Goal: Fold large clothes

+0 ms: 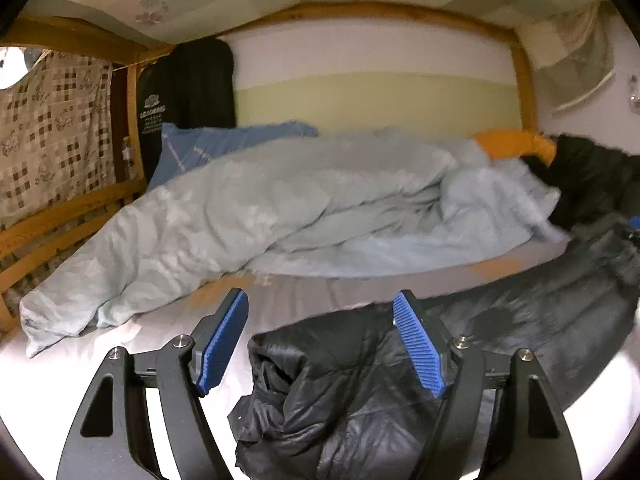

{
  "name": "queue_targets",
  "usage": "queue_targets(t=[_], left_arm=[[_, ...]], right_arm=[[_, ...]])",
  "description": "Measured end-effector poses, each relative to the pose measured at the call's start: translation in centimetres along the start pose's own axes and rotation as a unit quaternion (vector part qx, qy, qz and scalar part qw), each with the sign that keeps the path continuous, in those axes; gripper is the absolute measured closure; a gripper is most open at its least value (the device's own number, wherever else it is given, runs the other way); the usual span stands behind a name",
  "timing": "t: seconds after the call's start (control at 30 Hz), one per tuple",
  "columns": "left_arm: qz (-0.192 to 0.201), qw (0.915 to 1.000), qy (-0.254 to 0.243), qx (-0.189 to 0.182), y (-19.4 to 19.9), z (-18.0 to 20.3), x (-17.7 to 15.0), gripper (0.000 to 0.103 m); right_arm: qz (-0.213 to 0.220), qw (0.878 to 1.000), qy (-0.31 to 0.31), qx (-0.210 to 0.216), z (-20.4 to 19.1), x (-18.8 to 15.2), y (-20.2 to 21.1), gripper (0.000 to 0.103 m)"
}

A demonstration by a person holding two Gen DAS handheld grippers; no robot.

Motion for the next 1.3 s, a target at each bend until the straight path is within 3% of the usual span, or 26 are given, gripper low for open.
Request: queue_targets(t=[0.07,0.13,0.2,0.27,0.37,0.53,0.63,0.73,0.83,0.97,1.3], left_arm=[[0.003,0.9998,0.001,-0.017,0.4,0.3,0.5,0.029],[-0.019,0.9983,0.006,-0.055,-0.4,0.9,0.7,0.020],[-0.060,0.9948,0.015,-0.081,-2.7,1.6,0.2,0.019],[-0.073,0.9950,0.018,-0.066,-4.7,2.0,-0.4,0.019],[-0.075,0.9955,0.018,-0.055,-7.3,2.0,-1.0,0.019],[-0.101,0.9936,0.036,-0.037,-11.4,0.5,-2.5,0.019],[-0.112,0.9897,0.070,-0.055,-13.0,-0.9,-3.4,0.019],[-0.121,0.9878,0.092,-0.036,-14.5,-2.2,-3.9,0.019],[-0.147,0.9850,0.088,-0.022,-15.9,-2.8,-4.6,0.014],[-0.198,0.9767,0.075,-0.036,-17.8,-2.6,-6.4,0.013],[-0.208,0.9769,0.048,-0.009,-18.5,-1.3,-7.0,0.011]], right_arm=[[0.002,0.999,-0.001,0.049,-0.7,0.3,1.0,0.001],[-0.006,0.996,0.006,0.091,-1.6,0.3,1.2,0.000],[-0.012,0.997,0.015,0.068,-2.5,0.0,0.5,0.000],[-0.017,0.997,0.018,0.076,-2.7,-0.3,-0.6,0.000],[-0.064,0.994,0.016,0.084,-2.8,-1.6,-3.8,0.001],[-0.114,0.992,-0.008,0.059,-1.0,-3.9,-9.5,0.004],[-0.130,0.989,-0.039,0.051,0.0,-4.8,-11.3,0.004],[-0.148,0.988,-0.039,0.031,0.2,-6.4,-13.2,0.005],[-0.158,0.986,-0.036,0.023,0.2,-7.1,-13.9,0.005],[-0.165,0.985,-0.045,0.029,0.5,-7.3,-14.1,0.005],[-0.174,0.984,-0.041,0.022,0.2,-7.6,-14.3,0.004]])
Point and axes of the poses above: each gripper's, at about its wrist camera, not at the fingertips, and y roughly against the way its jaws point, z to its right, x to its top, the point moved 1 cm from there along -y, roughly the way its jaws point, and after that the axes turned 4 degrees about -y, right-handed, at the moved point
